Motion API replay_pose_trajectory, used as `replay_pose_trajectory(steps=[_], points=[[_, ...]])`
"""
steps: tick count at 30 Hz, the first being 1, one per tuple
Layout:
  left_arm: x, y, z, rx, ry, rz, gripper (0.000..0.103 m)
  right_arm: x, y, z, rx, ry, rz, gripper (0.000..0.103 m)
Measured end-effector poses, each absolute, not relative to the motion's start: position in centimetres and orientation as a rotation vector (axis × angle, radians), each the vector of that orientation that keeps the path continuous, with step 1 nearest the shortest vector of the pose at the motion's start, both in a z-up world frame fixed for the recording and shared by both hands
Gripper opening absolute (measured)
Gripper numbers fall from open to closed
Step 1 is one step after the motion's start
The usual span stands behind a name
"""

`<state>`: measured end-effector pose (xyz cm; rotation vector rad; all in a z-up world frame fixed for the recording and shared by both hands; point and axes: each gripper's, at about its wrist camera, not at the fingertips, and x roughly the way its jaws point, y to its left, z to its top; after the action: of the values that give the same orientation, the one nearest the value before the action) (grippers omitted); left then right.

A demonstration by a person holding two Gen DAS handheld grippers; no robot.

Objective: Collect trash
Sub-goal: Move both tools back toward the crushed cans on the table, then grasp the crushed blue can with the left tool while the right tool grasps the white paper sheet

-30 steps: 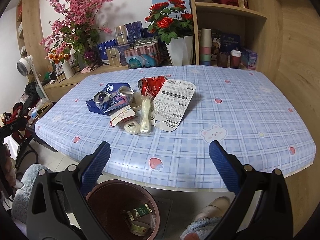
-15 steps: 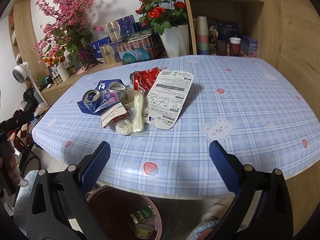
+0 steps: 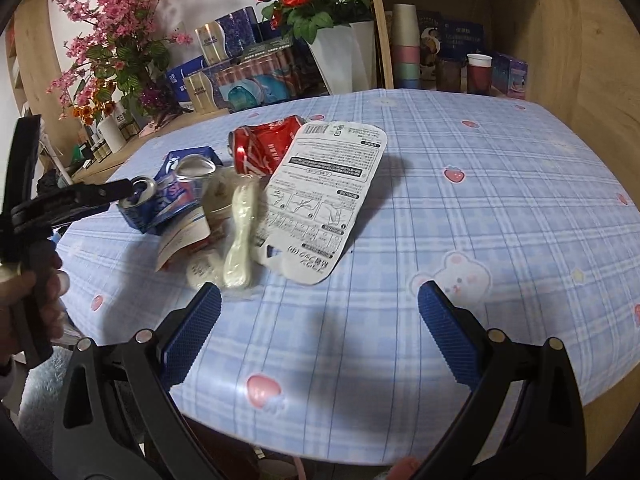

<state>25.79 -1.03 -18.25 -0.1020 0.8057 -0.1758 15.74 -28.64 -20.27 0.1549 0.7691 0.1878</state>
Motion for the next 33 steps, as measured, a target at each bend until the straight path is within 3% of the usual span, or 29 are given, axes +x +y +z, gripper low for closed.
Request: replay_pose_trajectory(steps=[10,16,24,25,26,33], points=[[27.5,-1.6,-19.9,-0.080,0.821,-0.152,0.081,18.0,-27.9,-21.6,0.150,0.799,0.199,0.097],[27.8,-1.6,-20.3,-0.068,0.838,-0.143,0.067,18.3,-27.3,-21.9,0.147,0.800,0.211,0.097],[28.4,-0.6,-21.3,-0.106,0.856,-0.114,0.070,18.1,-27.3,-22.1,0.146,0.799,0.220,0.097],[28.4,-0.6,-21.2,-0.106,0.851,-0.117,0.063,18.2,-27.3,-22.1,0.148,0.801,0.219,0.097],[28.3,-0.5,-21.1,-0.109,0.847,-0.125,0.047,18.2,-27.4,-22.2,0.149,0.804,0.217,0.097],[26.6,0.4,-18.7,-0.162,0.774,-0.168,0.045,18.7,-27.8,-21.7,0.144,0.789,0.218,0.097]])
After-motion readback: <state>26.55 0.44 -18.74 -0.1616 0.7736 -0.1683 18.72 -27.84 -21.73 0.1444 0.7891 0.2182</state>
